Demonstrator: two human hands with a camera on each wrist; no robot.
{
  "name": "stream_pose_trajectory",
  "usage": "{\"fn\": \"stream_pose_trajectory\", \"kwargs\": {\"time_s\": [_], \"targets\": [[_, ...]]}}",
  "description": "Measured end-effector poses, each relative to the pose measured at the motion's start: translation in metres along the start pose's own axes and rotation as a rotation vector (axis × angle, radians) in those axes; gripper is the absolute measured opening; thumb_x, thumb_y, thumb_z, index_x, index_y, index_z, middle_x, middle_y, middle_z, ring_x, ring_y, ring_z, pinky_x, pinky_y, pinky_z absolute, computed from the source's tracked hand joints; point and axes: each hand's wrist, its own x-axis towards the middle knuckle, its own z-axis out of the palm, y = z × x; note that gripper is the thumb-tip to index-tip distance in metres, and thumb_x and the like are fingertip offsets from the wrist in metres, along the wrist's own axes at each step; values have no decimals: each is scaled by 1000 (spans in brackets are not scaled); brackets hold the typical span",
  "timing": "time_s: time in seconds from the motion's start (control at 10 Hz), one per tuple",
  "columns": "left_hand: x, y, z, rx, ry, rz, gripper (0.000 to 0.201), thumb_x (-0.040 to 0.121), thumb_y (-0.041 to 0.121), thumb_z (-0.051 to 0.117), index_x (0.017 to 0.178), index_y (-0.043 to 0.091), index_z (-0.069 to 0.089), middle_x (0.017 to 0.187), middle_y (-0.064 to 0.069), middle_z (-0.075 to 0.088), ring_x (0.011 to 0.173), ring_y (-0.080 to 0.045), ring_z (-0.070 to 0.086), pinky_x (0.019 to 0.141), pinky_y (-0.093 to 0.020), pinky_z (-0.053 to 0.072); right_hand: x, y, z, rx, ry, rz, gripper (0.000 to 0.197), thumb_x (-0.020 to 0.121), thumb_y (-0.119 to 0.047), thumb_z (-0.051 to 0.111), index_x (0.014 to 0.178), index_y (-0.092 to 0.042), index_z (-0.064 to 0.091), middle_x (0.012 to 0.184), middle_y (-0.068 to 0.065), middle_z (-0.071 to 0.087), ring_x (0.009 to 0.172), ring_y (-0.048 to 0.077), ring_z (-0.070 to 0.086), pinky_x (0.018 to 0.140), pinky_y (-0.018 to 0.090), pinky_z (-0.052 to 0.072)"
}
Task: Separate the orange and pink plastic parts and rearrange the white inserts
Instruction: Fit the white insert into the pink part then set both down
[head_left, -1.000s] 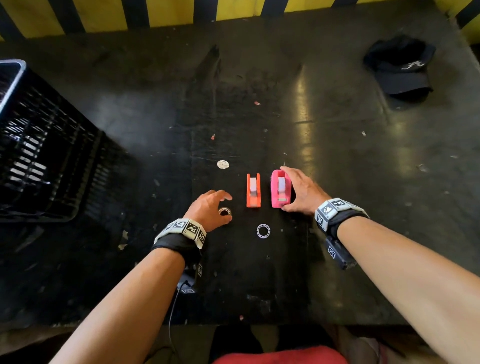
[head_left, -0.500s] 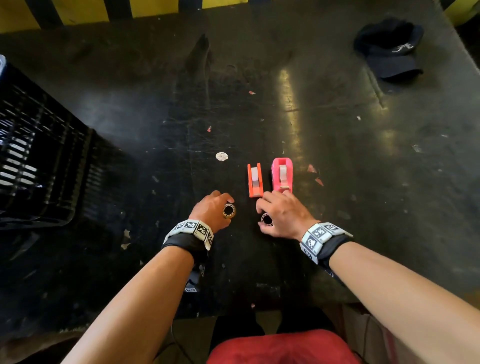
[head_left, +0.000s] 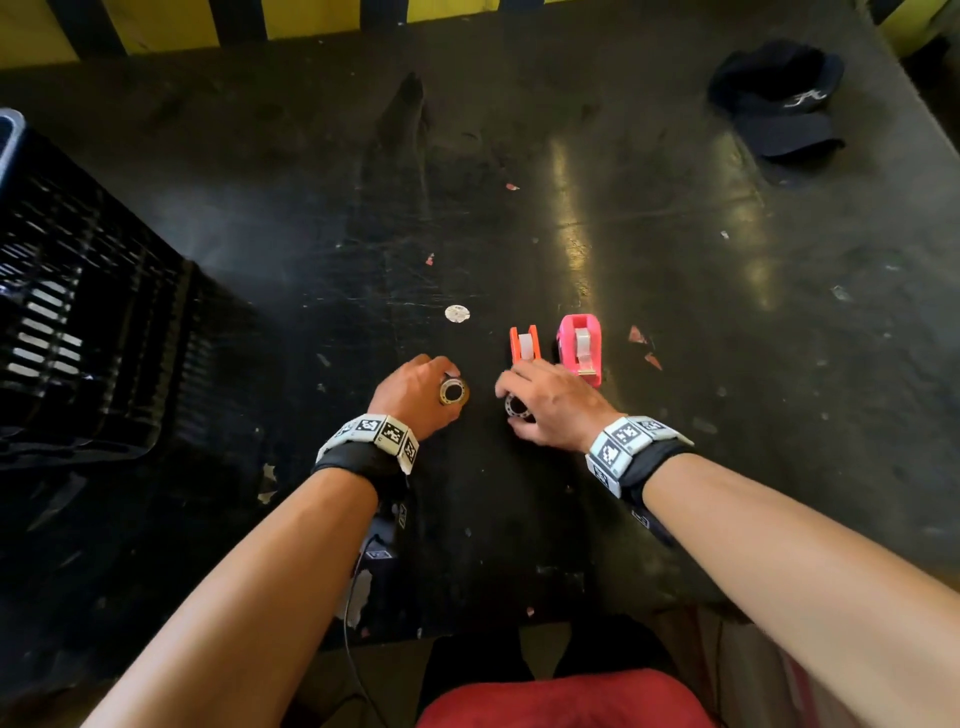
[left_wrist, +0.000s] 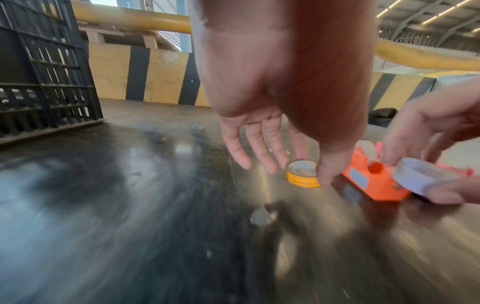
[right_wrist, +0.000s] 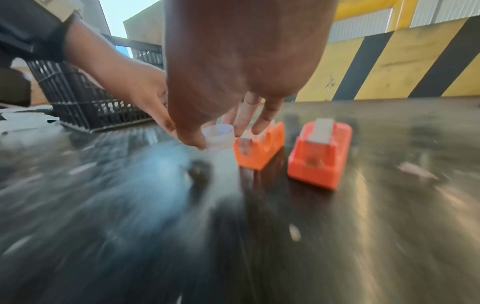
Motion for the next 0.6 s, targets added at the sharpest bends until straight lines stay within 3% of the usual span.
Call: {"fn": "stream_pose_trajectory", "kwargs": {"time_s": [0.3,0.4,0.6], "targets": [[34,-20,-13,27,37,-100,40,85,42,71,122,27,62,118,-2,65,109,-26,64,92,-45,54,78,0,-6,-123,-3,143,42,88,-32,73,126,-24,56,119,1,65,113,26,60,100,46,41],[39,-22,-8,17,33,-105,38,86,43,70,119,26,62,115,-2,66,107,-26,65,91,-46,54,87,0,5,-157,-5,174,42,89,-34,73,126,-25,55,119,0,67,113,25,60,101,46,39],[39,-21,-1,-23,46,-109,69,82,53,73,141,30,45,133,-4,60,120,-27,61,96,-49,55,87,-3,9,-143,61,180,46,85,-42,75,124,-24,59,118,0,67,113,26,61,100,46,39]]}}
